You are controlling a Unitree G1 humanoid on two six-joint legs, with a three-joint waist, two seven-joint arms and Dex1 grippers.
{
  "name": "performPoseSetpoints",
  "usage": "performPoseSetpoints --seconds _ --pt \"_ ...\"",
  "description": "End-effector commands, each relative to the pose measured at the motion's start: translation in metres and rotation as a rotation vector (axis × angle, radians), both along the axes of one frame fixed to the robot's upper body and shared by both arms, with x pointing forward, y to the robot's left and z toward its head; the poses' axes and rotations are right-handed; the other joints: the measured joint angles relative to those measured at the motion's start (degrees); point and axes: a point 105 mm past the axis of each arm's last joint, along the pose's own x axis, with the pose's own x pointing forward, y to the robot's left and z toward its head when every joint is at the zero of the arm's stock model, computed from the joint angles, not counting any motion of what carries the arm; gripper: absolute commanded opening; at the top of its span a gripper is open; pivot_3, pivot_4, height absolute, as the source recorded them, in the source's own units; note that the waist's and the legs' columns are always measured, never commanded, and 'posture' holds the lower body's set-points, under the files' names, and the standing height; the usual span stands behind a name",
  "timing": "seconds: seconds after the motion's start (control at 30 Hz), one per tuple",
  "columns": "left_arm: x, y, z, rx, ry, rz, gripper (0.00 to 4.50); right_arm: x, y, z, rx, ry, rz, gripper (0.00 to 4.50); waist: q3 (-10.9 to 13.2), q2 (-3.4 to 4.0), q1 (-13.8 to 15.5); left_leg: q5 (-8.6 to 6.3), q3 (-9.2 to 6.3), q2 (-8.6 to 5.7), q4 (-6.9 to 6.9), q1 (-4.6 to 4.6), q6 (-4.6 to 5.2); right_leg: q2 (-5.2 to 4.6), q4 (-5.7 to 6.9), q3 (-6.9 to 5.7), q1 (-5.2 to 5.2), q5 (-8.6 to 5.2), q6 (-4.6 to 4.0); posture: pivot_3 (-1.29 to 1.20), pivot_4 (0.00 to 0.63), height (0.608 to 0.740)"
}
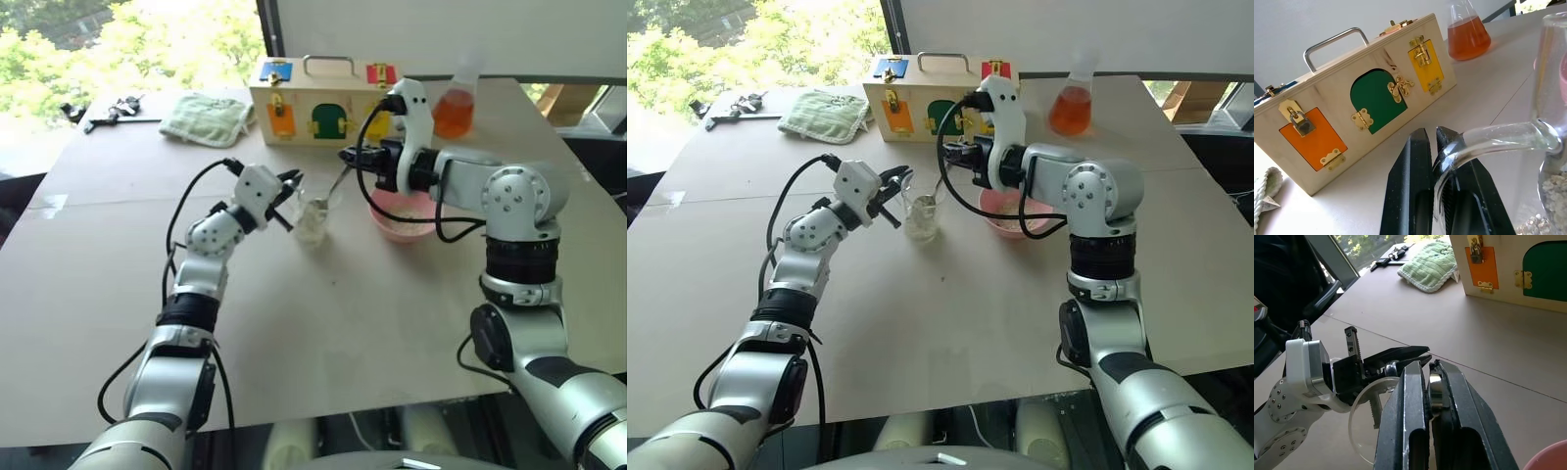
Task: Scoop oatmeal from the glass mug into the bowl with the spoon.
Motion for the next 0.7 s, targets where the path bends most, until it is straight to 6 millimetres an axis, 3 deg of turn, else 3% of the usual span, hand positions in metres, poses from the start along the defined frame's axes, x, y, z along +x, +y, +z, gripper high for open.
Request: performPoseSetpoints --seconds 0.03,0.23,0.53,0.7 --pt "-0.002 -0.008 -0.016 0.043 0.041 -0.026 0.06 -0.001 -0.004 0.019 0.027 -0.066 -0.021 0.00 0.00 0.00 0.03 0.00 0.00 0.00 0.00 0.00 0.00 0.00 0.00 0.00 0.00 0.00 0.00 0.00 0.150 0.740" --pt "-0.002 -0.007 -0.019 0.043 0.049 -0.023 0.06 -0.003 -0.006 0.023 0.092 -0.015 -0.010 0.00 0.00 0.00 0.05 0.00 0.00 -0.01 0.00 0.00 0.00 -0.01 0.00 -0.02 0.01 0.00 0.00 0.00 0.150 0.740" --pt "-0.001 -0.009 -0.020 0.031 0.056 -0.024 0.06 -0.009 -0.010 0.003 0.164 0.173 -0.012 0.00 0.00 0.00 0.09 0.00 0.00 0.00 0.00 0.00 0.00 -0.01 0.01 -0.02 0.02 0.00 0.00 0.00 0.150 0.740" --pt "0.000 -0.012 -0.020 0.015 0.051 -0.022 0.06 -0.006 -0.022 -0.007 0.210 0.270 -0.080 0.00 -0.01 0.00 0.07 0.00 -0.01 -0.02 0.00 0.01 0.00 -0.03 -0.02 -0.05 0.07 0.00 0.00 0.00 0.150 0.740"
